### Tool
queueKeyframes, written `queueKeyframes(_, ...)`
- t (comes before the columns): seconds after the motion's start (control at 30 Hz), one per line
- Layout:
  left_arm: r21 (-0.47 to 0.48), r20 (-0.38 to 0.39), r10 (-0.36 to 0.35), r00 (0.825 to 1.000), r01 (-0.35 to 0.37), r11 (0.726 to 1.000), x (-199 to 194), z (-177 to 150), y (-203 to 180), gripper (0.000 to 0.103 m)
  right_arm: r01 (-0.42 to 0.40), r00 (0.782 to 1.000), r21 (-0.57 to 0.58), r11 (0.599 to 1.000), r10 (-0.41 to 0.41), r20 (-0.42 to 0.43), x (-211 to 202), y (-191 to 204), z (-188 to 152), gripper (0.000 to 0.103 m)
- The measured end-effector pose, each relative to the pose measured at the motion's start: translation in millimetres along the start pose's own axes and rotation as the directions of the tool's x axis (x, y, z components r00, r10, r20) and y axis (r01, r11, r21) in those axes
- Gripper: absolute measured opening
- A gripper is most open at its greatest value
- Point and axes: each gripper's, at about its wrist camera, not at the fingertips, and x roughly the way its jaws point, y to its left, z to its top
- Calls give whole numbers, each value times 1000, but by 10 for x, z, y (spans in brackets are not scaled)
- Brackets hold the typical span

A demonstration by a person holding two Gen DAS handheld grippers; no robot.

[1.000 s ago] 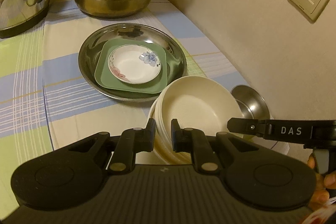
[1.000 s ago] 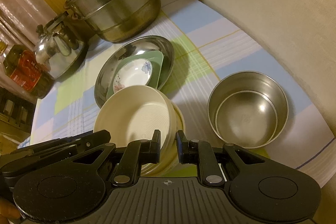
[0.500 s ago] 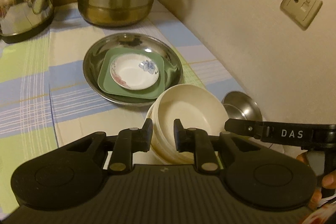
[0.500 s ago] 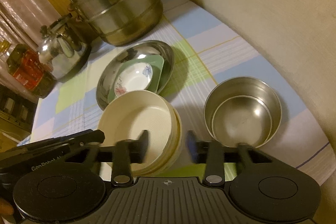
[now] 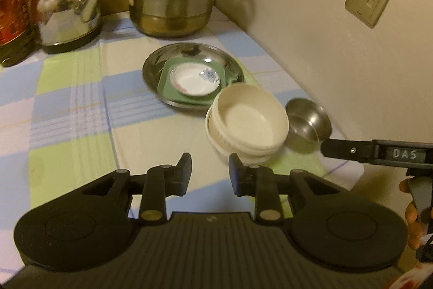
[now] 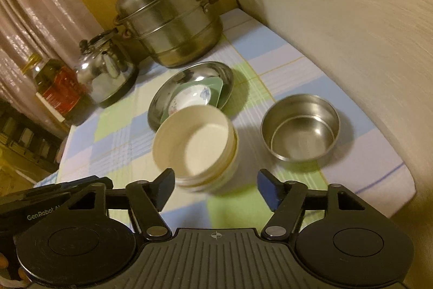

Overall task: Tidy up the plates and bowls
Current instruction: 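Move the open right gripper toward the small steel cup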

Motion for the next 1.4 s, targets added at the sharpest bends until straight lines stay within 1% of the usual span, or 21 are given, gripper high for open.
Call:
queueKeyframes(0.1,-7,-12,17,1000,-18,1000,-118,-166,-7,28,-1,1000,-14,1000,1,-3,-130,30,-148,77)
queueKeyframes(0.2,-14,-22,33,999,-33,999,-226,-327,-16,30,2,1000,-37,999,-3,-8,-236,78,-303,80)
queueKeyframes(0.43,-19,-25,50,998,-51,999,-415,-623,-60,32,7,1000,-79,997,-9,-26,-389,134,-615,82)
queueKeyframes(0.7,-10,-48,75,996,-75,997,-508,-910,-93,32,21,999,-118,993,-27,-44,-440,172,-897,83)
queueKeyframes(0.9,3,-56,95,994,-95,995,-548,-1034,-116,32,27,998,-143,989,-35,-58,-443,229,-1034,83)
queueKeyframes(1.4,28,-59,84,995,-82,996,-607,-1116,-180,32,39,997,-170,985,-51,-66,-474,303,-1169,83)
